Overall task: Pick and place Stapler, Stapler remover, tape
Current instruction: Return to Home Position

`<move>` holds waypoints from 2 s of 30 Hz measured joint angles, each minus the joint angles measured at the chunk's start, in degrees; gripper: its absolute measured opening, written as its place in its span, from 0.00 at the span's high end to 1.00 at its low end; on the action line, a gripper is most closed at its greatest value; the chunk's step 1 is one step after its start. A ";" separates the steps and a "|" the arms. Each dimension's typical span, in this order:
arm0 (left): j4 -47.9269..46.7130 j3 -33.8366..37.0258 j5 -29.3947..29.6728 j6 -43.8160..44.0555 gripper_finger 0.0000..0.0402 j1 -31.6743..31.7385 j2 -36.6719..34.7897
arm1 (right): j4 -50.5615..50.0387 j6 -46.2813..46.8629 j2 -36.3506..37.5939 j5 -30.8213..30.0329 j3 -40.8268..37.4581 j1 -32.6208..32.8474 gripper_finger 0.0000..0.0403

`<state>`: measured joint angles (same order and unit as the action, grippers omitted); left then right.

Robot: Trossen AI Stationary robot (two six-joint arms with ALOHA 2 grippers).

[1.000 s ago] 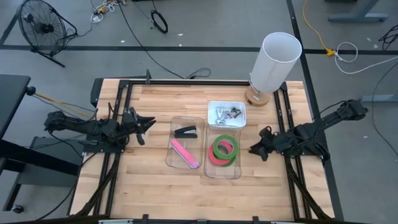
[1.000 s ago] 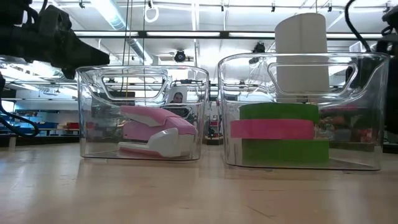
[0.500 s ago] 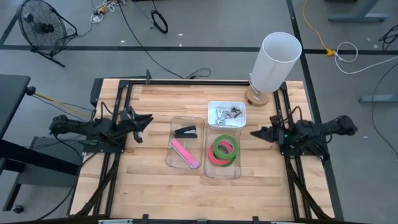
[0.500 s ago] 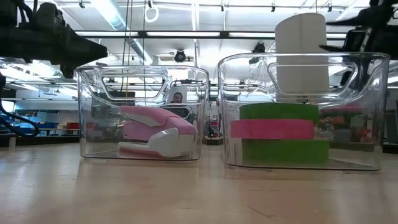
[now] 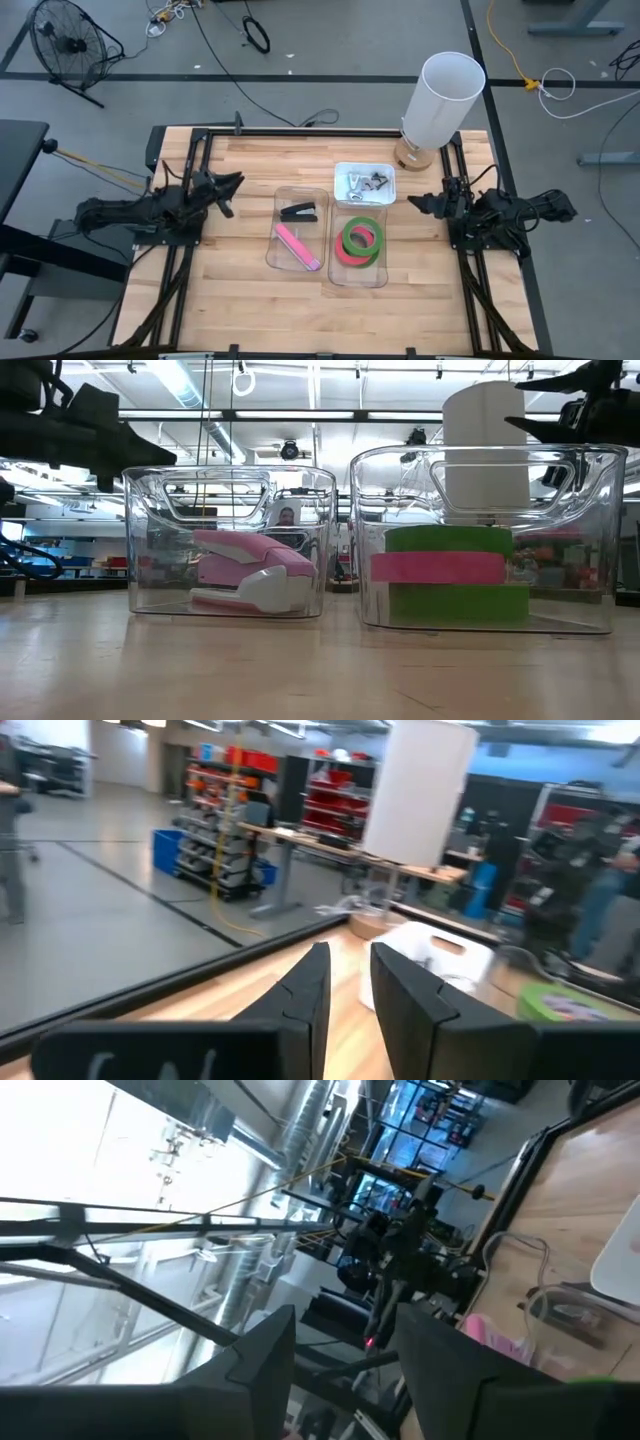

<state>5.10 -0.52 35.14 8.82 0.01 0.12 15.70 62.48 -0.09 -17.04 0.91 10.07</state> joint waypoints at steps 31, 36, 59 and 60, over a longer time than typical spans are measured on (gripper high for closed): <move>0.24 0.07 0.15 0.00 0.81 6.89 0.02 | -10.86 -42.12 -0.58 -12.46 0.00 -4.24 0.56; 0.31 0.09 0.15 0.00 0.81 6.89 0.02 | -9.43 -43.44 -0.57 -10.70 0.00 -5.81 0.56; 0.48 0.09 0.13 0.00 0.81 6.89 0.02 | -12.51 -61.62 -4.20 -4.57 0.00 -5.95 0.56; 0.50 0.09 0.13 0.00 0.81 6.89 0.02 | -12.56 -62.81 -4.71 -2.54 0.00 -5.95 0.56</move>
<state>5.60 -0.43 35.27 8.82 6.90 0.14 3.14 -0.33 -4.80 -19.59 0.91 4.12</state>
